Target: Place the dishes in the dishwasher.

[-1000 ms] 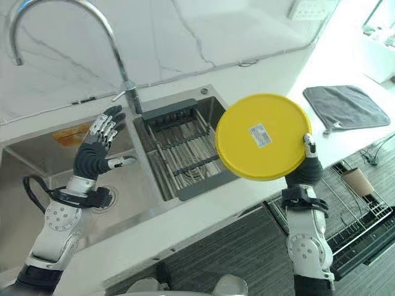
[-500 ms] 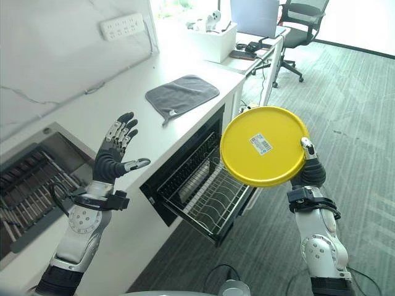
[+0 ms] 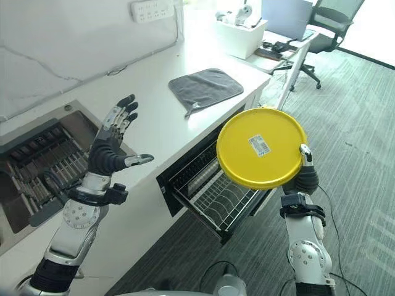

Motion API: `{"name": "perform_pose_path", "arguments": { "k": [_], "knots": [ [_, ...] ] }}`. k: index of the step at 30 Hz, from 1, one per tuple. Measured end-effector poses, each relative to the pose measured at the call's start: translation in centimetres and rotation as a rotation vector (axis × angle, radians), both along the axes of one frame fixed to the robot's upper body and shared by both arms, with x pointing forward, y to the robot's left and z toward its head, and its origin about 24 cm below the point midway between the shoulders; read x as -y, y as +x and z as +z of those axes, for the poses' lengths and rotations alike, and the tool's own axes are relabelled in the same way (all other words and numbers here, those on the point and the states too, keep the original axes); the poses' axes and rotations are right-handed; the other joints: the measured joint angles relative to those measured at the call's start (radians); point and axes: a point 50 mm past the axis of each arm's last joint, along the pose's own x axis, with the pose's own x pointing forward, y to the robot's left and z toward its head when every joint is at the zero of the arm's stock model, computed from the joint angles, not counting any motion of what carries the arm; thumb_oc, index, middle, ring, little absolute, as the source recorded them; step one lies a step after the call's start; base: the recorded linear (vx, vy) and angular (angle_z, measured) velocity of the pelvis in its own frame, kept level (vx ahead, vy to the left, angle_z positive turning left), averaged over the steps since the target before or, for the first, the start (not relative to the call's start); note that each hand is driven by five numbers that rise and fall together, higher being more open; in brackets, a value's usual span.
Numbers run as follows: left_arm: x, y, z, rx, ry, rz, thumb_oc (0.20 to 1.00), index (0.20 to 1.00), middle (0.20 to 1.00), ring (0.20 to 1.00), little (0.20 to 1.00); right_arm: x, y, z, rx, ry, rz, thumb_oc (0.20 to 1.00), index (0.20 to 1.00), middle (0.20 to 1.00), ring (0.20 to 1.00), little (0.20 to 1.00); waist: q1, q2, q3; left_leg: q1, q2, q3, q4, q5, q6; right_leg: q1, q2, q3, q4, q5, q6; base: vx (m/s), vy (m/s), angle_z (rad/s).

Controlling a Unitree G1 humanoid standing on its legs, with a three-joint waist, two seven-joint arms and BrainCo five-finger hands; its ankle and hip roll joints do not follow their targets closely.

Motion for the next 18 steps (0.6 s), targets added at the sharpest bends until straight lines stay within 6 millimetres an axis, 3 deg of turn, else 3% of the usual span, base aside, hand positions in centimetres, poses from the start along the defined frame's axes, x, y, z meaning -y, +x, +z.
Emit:
{"name": "perform_pose_path", "arguments": {
  "k": [1, 3, 4, 6, 8, 9, 10, 11, 12, 13, 14, 15, 16, 17, 18],
  "knots": [
    [0.0, 0.1, 0.3, 0.012, 0.030, -0.007, 1.000, 1.000, 1.000, 1.000, 1.000, -0.3, 0.1, 0.0, 0.006, 0.009, 0.009, 0.200, 0.200, 0.200, 0.200, 0.200, 0.007, -0.009, -0.003, -0.005, 0.001, -0.015, 0.004, -0.001, -0.001, 0.022, 0.000, 0.010, -0.065, -0.010, -0.007, 0.02, -0.366, 0.98],
    [0.1, 0.1, 0.9, 0.041, 0.103, -0.030, 1.000, 1.000, 1.000, 1.000, 1.000, -0.8, 0.7, 0.4, 0.037, 0.010, 0.034, 0.200, 0.200, 0.200, 0.200, 0.200, 0.031, -0.020, -0.007, -0.014, 0.002, -0.049, 0.009, 0.000, -0.007, 0.113, -0.026, 0.015, -0.346, 0.003, -0.003, 0.06, -0.470, 0.86],
    [0.4, -0.1, 1.0, 0.055, 0.144, -0.050, 1.000, 1.000, 1.000, 1.000, 1.000, -1.3, 1.1, 0.8, 0.053, 0.007, 0.055, 0.200, 0.200, 0.200, 0.200, 0.200, 0.031, -0.023, -0.010, -0.012, 0.001, -0.055, 0.010, -0.004, -0.013, 0.170, -0.061, 0.020, -0.463, 0.032, 0.020, 0.06, -0.453, 0.56],
    [2.2, -0.5, 0.8, 0.060, 0.265, -0.179, 1.000, 1.000, 1.000, 1.000, 1.000, -2.1, 2.1, 1.2, 0.070, -0.006, 0.089, 0.200, 0.200, 0.200, 0.200, 0.200, 0.029, -0.016, -0.013, -0.012, 0.027, -0.085, 0.030, -0.012, -0.052, 0.227, -0.146, 0.086, -0.597, 0.161, 0.087, 0.00, -0.679, 0.25],
    [2.4, -0.7, 1.1, 0.069, 0.310, -0.220, 1.000, 1.000, 1.000, 1.000, 1.000, -2.1, 1.9, 0.8, 0.052, -0.007, 0.087, 0.200, 0.200, 0.200, 0.200, 0.200, 0.018, -0.027, -0.019, -0.011, 0.083, -0.105, 0.034, 0.005, -0.111, 0.256, -0.069, 0.122, -0.596, 0.182, 0.084, -0.09, -0.757, 0.13],
    [2.1, -0.9, 1.3, 0.079, 0.326, -0.218, 1.000, 1.000, 1.000, 1.000, 1.000, -2.0, 1.8, 0.5, 0.037, -0.008, 0.089, 0.200, 0.200, 0.200, 0.200, 0.200, 0.024, -0.051, -0.033, -0.009, 0.102, -0.114, 0.032, 0.011, -0.156, 0.280, -0.018, 0.098, -0.590, 0.192, 0.077, -0.08, -0.637, -0.15],
    [1.4, -1.1, 0.7, 0.056, 0.293, -0.191, 1.000, 1.000, 1.000, 1.000, 1.000, -1.8, 2.2, 0.7, 0.021, -0.041, 0.112, 0.200, 0.200, 0.200, 0.200, 0.200, 0.036, -0.037, -0.039, 0.004, 0.155, -0.093, 0.023, 0.024, -0.196, 0.282, 0.034, 0.048, -0.590, 0.080, 0.059, -0.08, -0.516, -0.22],
    [1.4, -1.5, -0.3, 0.012, 0.259, -0.187, 1.000, 1.000, 1.000, 1.000, 1.000, -1.4, 2.1, 1.0, 0.013, -0.081, 0.120, 0.200, 0.200, 0.200, 0.200, 0.200, 0.029, 0.019, -0.040, 0.008, 0.226, -0.098, -0.001, 0.042, -0.211, 0.280, 0.111, 0.044, -0.590, 0.057, 0.023, -0.09, -0.406, -0.39],
    [1.5, -1.8, -1.1, -0.024, 0.232, -0.187, 1.000, 1.000, 1.000, 1.000, 1.000, -0.9, 2.2, 1.3, -0.006, -0.131, 0.134, 0.200, 0.200, 0.200, 0.200, 0.200, 0.018, 0.061, -0.040, 0.016, 0.286, -0.097, -0.034, 0.117, -0.186, 0.276, 0.184, 0.042, -0.590, 0.041, -0.023, -0.16, -0.476, -0.18],
    [1.6, -1.7, -1.5, -0.042, 0.223, -0.190, 1.000, 1.000, 1.000, 1.000, 1.000, -0.6, 2.2, 1.4, -0.021, -0.168, 0.145, 0.200, 0.200, 0.200, 0.200, 0.200, 0.014, 0.068, -0.040, 0.019, 0.312, -0.088, -0.040, 0.181, -0.154, 0.277, 0.211, 0.045, -0.590, 0.030, -0.052, -0.15, -0.345, -0.10],
    [1.7, -1.5, -1.7, -0.043, 0.215, -0.191, 1.000, 1.000, 1.000, 1.000, 1.000, -0.5, 2.2, 1.5, -0.020, -0.176, 0.144, 0.200, 0.200, 0.200, 0.200, 0.200, 0.002, 0.062, -0.040, -0.014, 0.324, -0.046, -0.025, 0.294, -0.151, 0.274, 0.234, 0.028, -0.585, 0.009, -0.071, -0.18, -0.288, 0.38],
    [1.7, -0.9, -2.1, -0.060, 0.197, -0.181, 1.000, 1.000, 1.000, 1.000, 1.000, -0.4, 2.1, 1.5, -0.025, -0.180, 0.142, 0.200, 0.200, 0.200, 0.200, 0.200, -0.019, 0.048, -0.043, -0.059, 0.327, -0.024, -0.022, 0.403, -0.157, 0.254, 0.220, -0.008, -0.569, -0.017, -0.103, -0.14, -0.097, 0.60],
    [1.7, -0.9, -2.4, -0.070, 0.190, -0.177, 1.000, 1.000, 1.000, 1.000, 1.000, -0.5, 2.0, 1.6, -0.020, -0.180, 0.141, 0.200, 0.200, 0.200, 0.200, 0.200, -0.015, 0.040, -0.041, -0.075, 0.324, 0.037, -0.011, 0.418, -0.180, 0.252, 0.219, -0.026, -0.581, -0.022, -0.123, -0.10, -0.009, 0.71],
    [1.7, -0.9, -2.3, -0.061, 0.196, -0.180, 1.000, 1.000, 1.000, 1.000, 1.000, -0.5, 2.1, 1.7, -0.017, -0.183, 0.142, 0.200, 0.200, 0.200, 0.200, 0.200, -0.016, 0.036, -0.040, -0.093, 0.292, 0.065, 0.016, 0.328, -0.188, 0.251, 0.215, -0.042, -0.596, -0.016, -0.120, -0.03, 0.088, 0.46],
    [1.6, -1.0, -2.0, -0.040, 0.202, -0.188, 1.000, 1.000, 1.000, 1.000, 1.000, -0.5, 2.1, 1.7, -0.014, -0.182, 0.137, 0.200, 0.200, 0.200, 0.200, 0.200, -0.022, 0.047, -0.041, -0.080, 0.242, 0.066, -0.018, 0.269, -0.222, 0.241, 0.220, -0.053, -0.595, -0.009, -0.109, 0.02, 0.149, 0.42]
  ]
}}
